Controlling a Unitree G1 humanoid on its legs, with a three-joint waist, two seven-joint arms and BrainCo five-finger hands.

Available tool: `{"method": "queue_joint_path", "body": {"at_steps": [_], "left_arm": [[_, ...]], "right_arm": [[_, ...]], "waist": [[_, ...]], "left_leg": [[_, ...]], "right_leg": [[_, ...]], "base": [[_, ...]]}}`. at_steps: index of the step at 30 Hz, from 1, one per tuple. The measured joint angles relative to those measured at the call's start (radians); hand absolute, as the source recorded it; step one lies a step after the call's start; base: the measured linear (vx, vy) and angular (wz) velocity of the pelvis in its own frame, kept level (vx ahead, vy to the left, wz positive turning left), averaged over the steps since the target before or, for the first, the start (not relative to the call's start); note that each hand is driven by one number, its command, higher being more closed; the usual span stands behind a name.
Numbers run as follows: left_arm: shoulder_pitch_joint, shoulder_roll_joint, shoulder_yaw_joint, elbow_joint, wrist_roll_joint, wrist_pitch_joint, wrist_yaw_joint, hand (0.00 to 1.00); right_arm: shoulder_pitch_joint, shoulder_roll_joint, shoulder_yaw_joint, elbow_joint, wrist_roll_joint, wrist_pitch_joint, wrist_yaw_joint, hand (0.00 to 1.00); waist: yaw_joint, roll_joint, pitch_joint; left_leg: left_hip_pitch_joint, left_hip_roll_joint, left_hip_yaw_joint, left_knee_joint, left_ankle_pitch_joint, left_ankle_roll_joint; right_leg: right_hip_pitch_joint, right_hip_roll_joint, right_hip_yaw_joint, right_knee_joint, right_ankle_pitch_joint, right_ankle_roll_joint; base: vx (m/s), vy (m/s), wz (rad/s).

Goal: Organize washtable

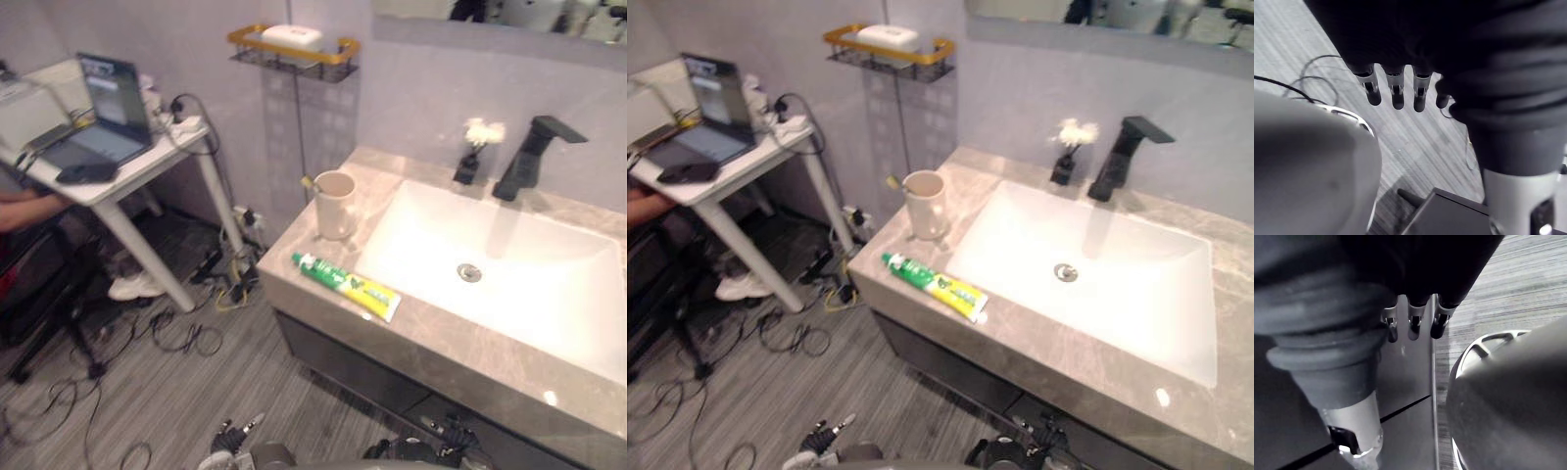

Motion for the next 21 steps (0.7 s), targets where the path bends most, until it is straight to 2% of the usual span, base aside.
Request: {"method": "queue_joint_path", "body": {"at_steps": [1, 3, 6, 7, 8, 9, 10, 11, 12, 14, 15, 16, 17, 18, 19, 20, 21], "left_arm": [[-0.002, 0.000, 0.000, 0.000, 0.000, -0.003, 0.001, 0.00], [0.000, -0.002, 0.005, -0.007, -0.001, -0.014, 0.005, 0.00], [0.005, 0.000, 0.005, -0.007, -0.001, -0.018, 0.021, 0.00], [0.006, -0.001, 0.004, -0.006, -0.003, -0.019, 0.022, 0.00], [0.014, 0.000, 0.004, -0.005, -0.005, -0.020, 0.023, 0.00], [0.018, 0.001, 0.004, -0.004, -0.007, -0.020, 0.023, 0.00], [0.031, 0.008, -0.005, -0.003, -0.008, -0.024, 0.026, 0.00], [0.031, 0.025, -0.013, -0.001, -0.008, -0.026, 0.028, 0.00], [0.023, 0.039, -0.013, 0.005, -0.007, -0.027, 0.031, 0.00], [0.016, 0.047, -0.014, 0.015, -0.007, -0.026, 0.034, 0.00], [0.023, 0.050, -0.027, 0.025, -0.008, -0.026, 0.042, 0.00], [0.021, 0.053, -0.035, 0.038, -0.008, -0.025, 0.043, 0.00], [0.022, 0.056, -0.060, 0.054, -0.008, -0.025, 0.043, 0.00], [0.031, 0.057, -0.086, 0.058, -0.008, -0.024, 0.042, 0.00], [0.032, 0.058, -0.090, 0.059, -0.008, -0.024, 0.041, 0.00], [0.034, 0.059, -0.095, 0.059, -0.008, -0.024, 0.041, 0.00], [0.036, 0.064, -0.104, 0.060, -0.008, -0.024, 0.041, 0.00]], "right_arm": [[0.002, 0.000, -0.006, 0.000, 0.006, 0.003, -0.002, 0.00], [0.012, -0.001, -0.016, 0.002, 0.005, 0.006, -0.014, 0.00], [0.016, -0.004, -0.016, 0.007, -0.005, -0.001, -0.016, 0.00], [0.018, -0.007, -0.011, 0.017, -0.011, -0.014, -0.015, 0.00], [0.020, -0.012, 0.011, 0.024, -0.020, -0.031, -0.013, 0.00], [0.020, -0.013, 0.021, 0.027, -0.027, -0.039, -0.012, 0.00], [0.023, -0.011, 0.062, 0.037, -0.040, -0.052, -0.003, 0.00], [0.030, 0.005, 0.085, 0.040, -0.044, -0.056, 0.012, 0.00], [0.040, 0.021, 0.097, 0.039, -0.053, -0.059, 0.020, 0.00], [0.033, 0.027, 0.098, 0.035, -0.065, -0.061, 0.033, 0.00], [0.017, 0.028, 0.106, 0.035, -0.072, -0.062, 0.035, 0.00], [0.011, 0.027, 0.111, 0.035, -0.074, -0.062, 0.035, 0.00], [-0.006, 0.022, 0.142, 0.037, -0.074, -0.060, 0.035, 0.00], [-0.030, 0.022, 0.167, 0.036, -0.075, -0.059, 0.039, 0.00], [-0.034, 0.021, 0.173, 0.035, -0.076, -0.058, 0.043, 0.00], [-0.041, 0.011, 0.177, 0.042, -0.078, -0.059, 0.049, 0.00], [-0.042, 0.000, 0.183, 0.049, -0.078, -0.059, 0.052, 0.00]], "waist": [[-0.001, 0.000, 0.000], [0.009, -0.005, -0.001], [0.018, -0.007, -0.002], [0.027, -0.011, -0.003], [0.027, -0.013, -0.011], [0.027, -0.011, -0.019], [0.022, -0.023, -0.039], [0.016, -0.053, -0.058], [0.007, -0.071, -0.074], [0.008, -0.078, -0.079], [0.018, -0.071, -0.081], [0.027, -0.064, -0.085], [0.039, -0.049, -0.093], [0.045, -0.032, -0.091], [0.040, -0.026, -0.088], [0.031, -0.013, -0.087], [0.029, -0.005, -0.082]], "left_leg": [[-0.021, 0.000, 0.000, -0.014, -0.012, 0.016], [-0.044, 0.007, -0.004, -0.180, -0.044, 0.060], [-0.016, 0.020, -0.061, -0.462, -0.048, 0.068], [0.015, 0.020, -0.126, -0.614, -0.047, 0.069], [0.041, 0.006, -0.214, -0.733, -0.040, 0.069], [0.057, -0.014, -0.267, -0.760, -0.063, 0.023], [0.081, -0.067, -0.287, -0.769, -0.100, -0.036], [0.069, -0.100, -0.293, -0.749, -0.118, -0.037], [0.039, -0.125, -0.294, -0.700, -0.151, -0.042], [0.015, -0.145, -0.251, -0.629, -0.196, -0.023], [0.020, -0.144, -0.183, -0.596, -0.222, 0.001], [0.024, -0.139, -0.148, -0.594, -0.228, 0.011], [0.038, -0.133, -0.075, -0.619, -0.228, 0.019], [0.064, -0.129, 0.000, -0.667, -0.212, 0.052], [0.078, -0.133, 0.025, -0.690, -0.206, 0.063], [0.113, -0.139, 0.065, -0.730, -0.197, 0.076], [0.136, -0.140, 0.087, -0.742, -0.192, 0.079]], "right_leg": [[0.013, 0.004, 0.013, -0.021, 0.008, 0.010], [0.058, 0.011, 0.079, -0.103, 0.057, 0.050], [0.078, 0.007, 0.150, -0.139, 0.082, 0.081], [0.078, 0.002, 0.194, -0.139, 0.088, 0.095], [0.074, -0.010, 0.235, -0.137, 0.088, 0.137], [0.064, -0.018, 0.264, -0.136, 0.091, 0.154], [0.051, -0.034, 0.309, -0.164, 0.102, 0.195], [0.053, -0.049, 0.336, -0.204, 0.125, 0.205], [0.059, -0.070, 0.349, -0.255, 0.164, 0.215], [0.067, -0.093, 0.385, -0.306, 0.210, 0.235], [0.052, -0.109, 0.411, -0.338, 0.268, 0.237], [0.036, -0.113, 0.408, -0.350, 0.302, 0.229], [0.001, -0.118, 0.391, -0.376, 0.390, 0.190], [-0.025, -0.134, 0.295, -0.382, 0.437, 0.136], [-0.032, -0.149, 0.227, -0.341, 0.421, 0.121], [-0.033, -0.162, 0.125, -0.249, 0.358, 0.097], [-0.016, -0.157, 0.096, -0.203, 0.306, 0.085]], "base": [[0.29, 0.160, -0.55], [0.34, 0.240, -0.78], [0.23, 0.292, -0.83], [0.20, 0.449, -0.95], [0.19, 0.493, -0.97], [0.16, 0.557, -0.96], [0.15, 0.486, -0.67], [0.17, 0.546, -0.53], [0.14, 0.407, -0.20], [0.08, 0.440, -0.58], [0.03, 0.405, -1.07], [-0.04, 0.356, -1.53], [-0.08, 0.302, -1.57], [-0.09, 0.282, -1.44], [-0.09, 0.268, -1.06], [-0.06, 0.188, -0.68], [-0.08, 0.168, -0.65]]}}
